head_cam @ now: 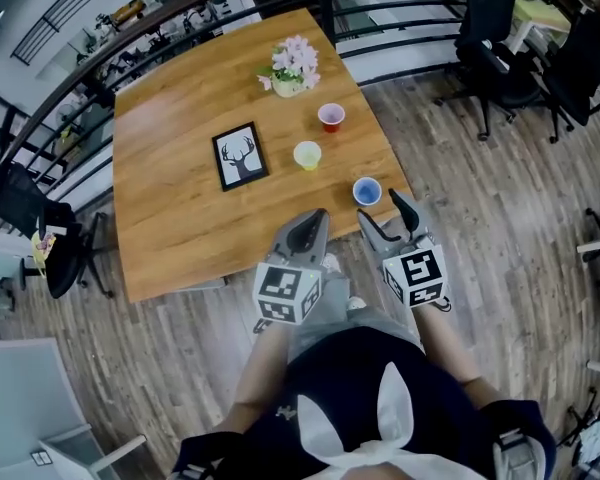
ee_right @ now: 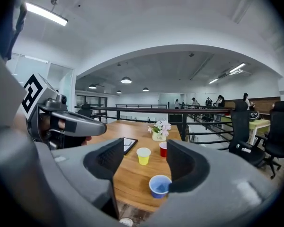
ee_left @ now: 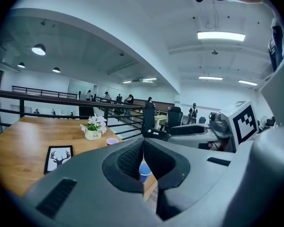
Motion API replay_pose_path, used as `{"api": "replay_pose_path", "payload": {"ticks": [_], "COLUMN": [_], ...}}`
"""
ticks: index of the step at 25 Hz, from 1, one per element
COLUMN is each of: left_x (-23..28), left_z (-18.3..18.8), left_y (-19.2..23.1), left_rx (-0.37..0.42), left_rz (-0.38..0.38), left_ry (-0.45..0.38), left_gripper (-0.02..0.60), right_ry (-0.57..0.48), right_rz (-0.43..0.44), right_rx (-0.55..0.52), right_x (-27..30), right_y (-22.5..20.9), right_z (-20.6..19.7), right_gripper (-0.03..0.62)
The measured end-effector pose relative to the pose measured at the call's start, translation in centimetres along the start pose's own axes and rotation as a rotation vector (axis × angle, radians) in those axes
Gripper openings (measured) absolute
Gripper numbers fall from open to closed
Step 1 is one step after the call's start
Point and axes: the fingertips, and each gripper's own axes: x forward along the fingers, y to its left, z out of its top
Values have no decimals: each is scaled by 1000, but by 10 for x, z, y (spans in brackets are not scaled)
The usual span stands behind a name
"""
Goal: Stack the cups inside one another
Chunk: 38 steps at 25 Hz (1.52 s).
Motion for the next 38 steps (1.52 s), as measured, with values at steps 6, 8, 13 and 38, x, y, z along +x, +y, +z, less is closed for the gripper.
{"api": "replay_pose_path", "payload": {"ticks": [6,8,13,38], "left_x": [35,43,67,118], "left_z": [-2,-4,-12,-48], "left_y": [19,23,36,110], "left_rx": [-11,-16,-27,-138], "left_rz": [-17,-24,-28,-46], "left_ry": [39,54,76,165], "left_gripper": [18,18,18,18], "right_ry": [68,102,141,447], "right_rz": [8,16,28,36], "right_rx": [11,21,39,135], "right_x": [31,38,60,131], "right_y": [-21,-25,-37,-51], "right_z": [-19,-29,-48,-165], "right_gripper": [335,347,351,397]}}
